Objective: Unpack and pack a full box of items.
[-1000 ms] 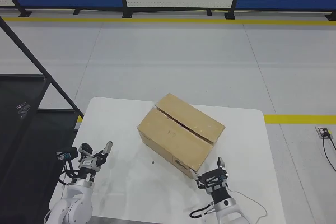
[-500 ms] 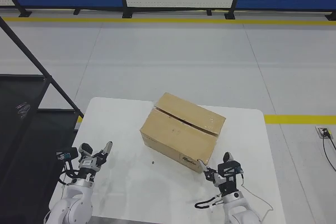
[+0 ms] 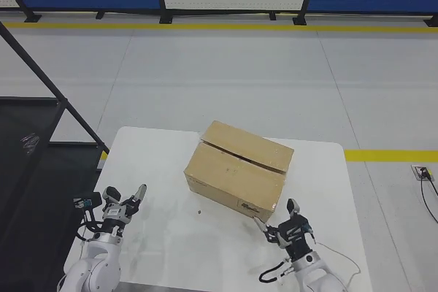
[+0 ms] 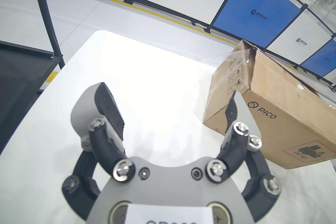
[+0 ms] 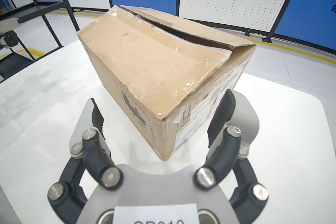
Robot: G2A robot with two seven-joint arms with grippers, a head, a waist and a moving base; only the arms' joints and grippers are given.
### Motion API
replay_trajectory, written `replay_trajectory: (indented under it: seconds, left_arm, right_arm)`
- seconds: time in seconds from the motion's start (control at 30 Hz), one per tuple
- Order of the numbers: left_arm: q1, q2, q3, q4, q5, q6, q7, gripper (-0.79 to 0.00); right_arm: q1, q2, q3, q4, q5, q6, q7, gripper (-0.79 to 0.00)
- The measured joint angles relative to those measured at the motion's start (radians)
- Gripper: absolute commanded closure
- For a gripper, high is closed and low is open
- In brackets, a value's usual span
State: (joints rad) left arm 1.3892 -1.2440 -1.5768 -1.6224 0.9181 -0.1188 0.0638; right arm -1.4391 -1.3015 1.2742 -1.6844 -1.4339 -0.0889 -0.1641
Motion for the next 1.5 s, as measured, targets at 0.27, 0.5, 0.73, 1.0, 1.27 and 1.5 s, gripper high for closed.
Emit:
replay_trajectory:
  seconds: [0.27, 0.5, 0.73, 1.0, 1.27, 1.5]
  left_arm:
    - [0.0, 0.0, 0.0, 0.0, 0.0, 0.0, 0.0, -0.785]
    - [0.0, 0.0, 0.0, 0.0, 0.0, 0.0, 0.0, -0.785]
    - [0.0, 0.0, 0.0, 0.0, 0.0, 0.0, 0.0, -0.785]
    - [0.0, 0.0, 0.0, 0.0, 0.0, 0.0, 0.0, -0.785]
    - [0.0, 0.0, 0.0, 0.0, 0.0, 0.0, 0.0, -0.785]
    - [0.0, 0.0, 0.0, 0.0, 0.0, 0.0, 0.0, -0.785]
  right_arm:
    - [0.057, -0.009, -0.022, 0.048, 0.017, 0.025, 0.048, -0.785]
    - [0.085, -0.014, -0.015, 0.068, 0.049, 0.048, 0.052, -0.785]
    - [0.102, -0.018, -0.001, 0.083, 0.087, 0.078, 0.054, -0.785]
    - [0.096, -0.022, 0.023, 0.079, 0.138, 0.102, 0.035, -0.785]
    - [-0.01, -0.011, 0.092, -0.086, 0.209, 0.035, 0.01, -0.785]
    - [-0.013, -0.011, 0.096, -0.092, 0.186, 0.044, 0.016, -0.785]
